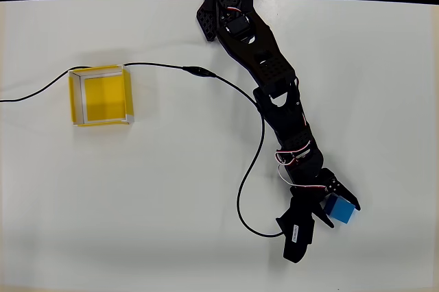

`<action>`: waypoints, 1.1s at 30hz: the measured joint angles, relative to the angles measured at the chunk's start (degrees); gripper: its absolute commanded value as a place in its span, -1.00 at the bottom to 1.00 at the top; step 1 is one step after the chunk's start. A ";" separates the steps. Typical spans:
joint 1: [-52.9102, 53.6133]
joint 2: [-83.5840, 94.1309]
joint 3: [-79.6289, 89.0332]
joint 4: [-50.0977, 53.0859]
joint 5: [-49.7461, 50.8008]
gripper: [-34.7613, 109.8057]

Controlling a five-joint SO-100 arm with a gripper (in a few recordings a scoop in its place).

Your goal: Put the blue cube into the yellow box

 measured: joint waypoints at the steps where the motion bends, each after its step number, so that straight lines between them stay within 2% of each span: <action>1: 0.00 0.00 0.00 0.18 -0.53 -0.18; 11: 0.97 0.09 -0.70 1.41 -4.39 -0.30; 17: 5.45 2.55 -0.70 6.24 -5.80 -0.32; 25: 16.61 13.27 -0.18 12.04 -6.68 -0.32; 33: 30.94 34.10 13.18 16.70 -6.06 -0.32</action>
